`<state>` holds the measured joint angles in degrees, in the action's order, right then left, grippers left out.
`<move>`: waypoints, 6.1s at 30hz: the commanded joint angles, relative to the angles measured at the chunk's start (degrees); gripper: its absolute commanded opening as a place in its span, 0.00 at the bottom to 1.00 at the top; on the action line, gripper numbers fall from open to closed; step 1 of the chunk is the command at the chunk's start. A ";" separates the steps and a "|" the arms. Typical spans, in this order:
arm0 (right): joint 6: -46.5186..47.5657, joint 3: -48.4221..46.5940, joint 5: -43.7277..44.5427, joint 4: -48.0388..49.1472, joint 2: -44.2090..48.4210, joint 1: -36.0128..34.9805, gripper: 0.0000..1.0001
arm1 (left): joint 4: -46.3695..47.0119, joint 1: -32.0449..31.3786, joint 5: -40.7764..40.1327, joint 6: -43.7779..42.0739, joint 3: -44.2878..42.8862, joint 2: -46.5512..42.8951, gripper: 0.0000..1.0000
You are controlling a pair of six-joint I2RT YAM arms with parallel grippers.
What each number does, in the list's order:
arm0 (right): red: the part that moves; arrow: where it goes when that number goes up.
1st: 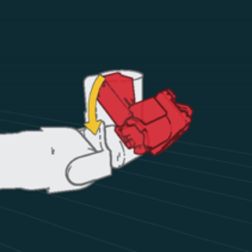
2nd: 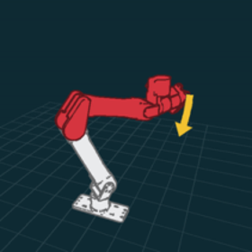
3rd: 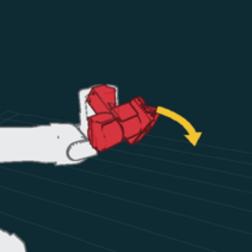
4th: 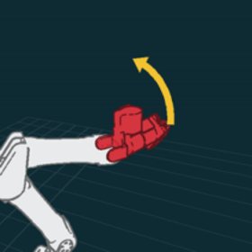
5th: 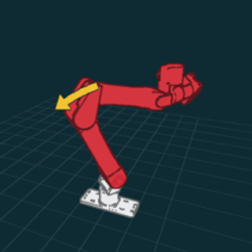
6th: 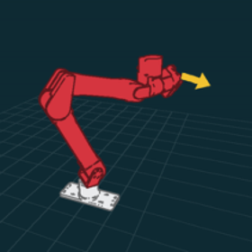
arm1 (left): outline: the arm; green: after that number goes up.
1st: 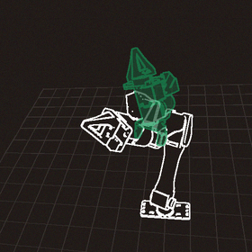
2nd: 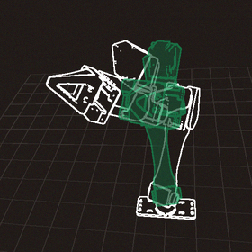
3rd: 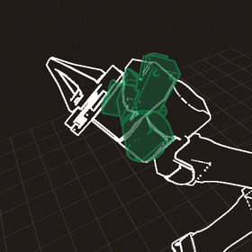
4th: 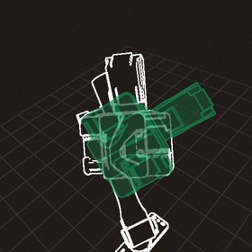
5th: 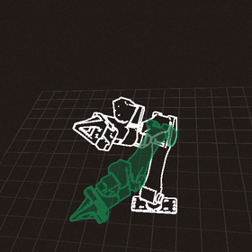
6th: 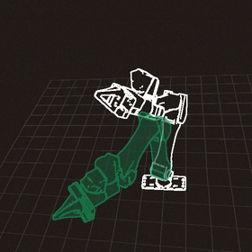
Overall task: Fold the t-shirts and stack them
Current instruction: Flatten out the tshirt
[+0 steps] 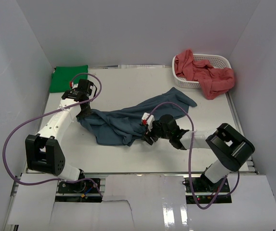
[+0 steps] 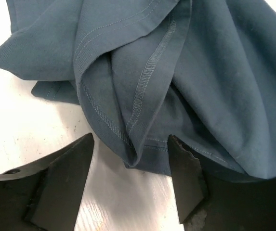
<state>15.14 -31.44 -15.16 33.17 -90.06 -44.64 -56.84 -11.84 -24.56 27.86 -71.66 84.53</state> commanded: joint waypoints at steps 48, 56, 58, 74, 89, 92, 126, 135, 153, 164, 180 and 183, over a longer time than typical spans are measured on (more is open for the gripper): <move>-12.84 -92.48 6.90 -63.23 -6.36 24.94 0.08 | 10.70 0.15 8.91 -10.53 -15.26 -9.12 0.00; -17.86 -91.87 1.28 -66.82 -0.38 36.71 0.08 | 13.50 0.15 7.94 -14.14 -19.22 -8.86 0.00; -18.39 -91.61 1.01 -68.58 1.45 38.31 0.08 | 14.21 0.15 11.09 -15.19 -20.01 -9.21 0.00; -23.92 -85.10 -6.54 -74.30 11.76 43.94 0.08 | 26.16 0.50 47.13 -25.74 -9.38 -23.01 0.00; -25.68 -90.36 -16.84 -77.20 11.23 47.72 0.08 | 36.10 19.21 77.37 -8.62 -9.19 -23.37 0.00; -27.53 -93.98 -19.28 -77.20 9.73 49.73 0.08 | 36.18 23.94 78.61 -5.10 -10.17 -20.20 0.00; -30.16 -92.21 -21.05 -52.77 32.67 60.55 0.08 | 41.21 27.05 72.74 -4.28 -24.93 -34.43 0.00; -34.64 -98.99 -14.82 -42.32 31.69 60.46 0.08 | 35.83 17.64 53.84 -12.03 -16.78 -42.60 0.00; -35.70 -93.73 -7.60 -36.51 41.90 57.65 0.08 | 33.46 12.80 39.07 -14.50 -14.67 -54.29 0.00; -39.83 -85.36 -10.86 -30.53 43.74 57.83 0.08 | 33.63 10.78 36.16 -12.48 -5.70 -59.57 0.00; -41.06 -74.58 -14.98 -30.98 45.50 58.18 0.08 | 32.58 9.29 32.73 -13.79 3.01 -63.88 0.00; -42.11 -68.96 -15.60 -28.96 45.68 58.44 0.08 | 33.46 9.37 32.12 -13.71 5.38 -63.70 0.00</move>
<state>-25.08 -104.71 -30.35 1.26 -44.03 13.47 -24.01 -2.37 9.61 14.63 -68.07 20.18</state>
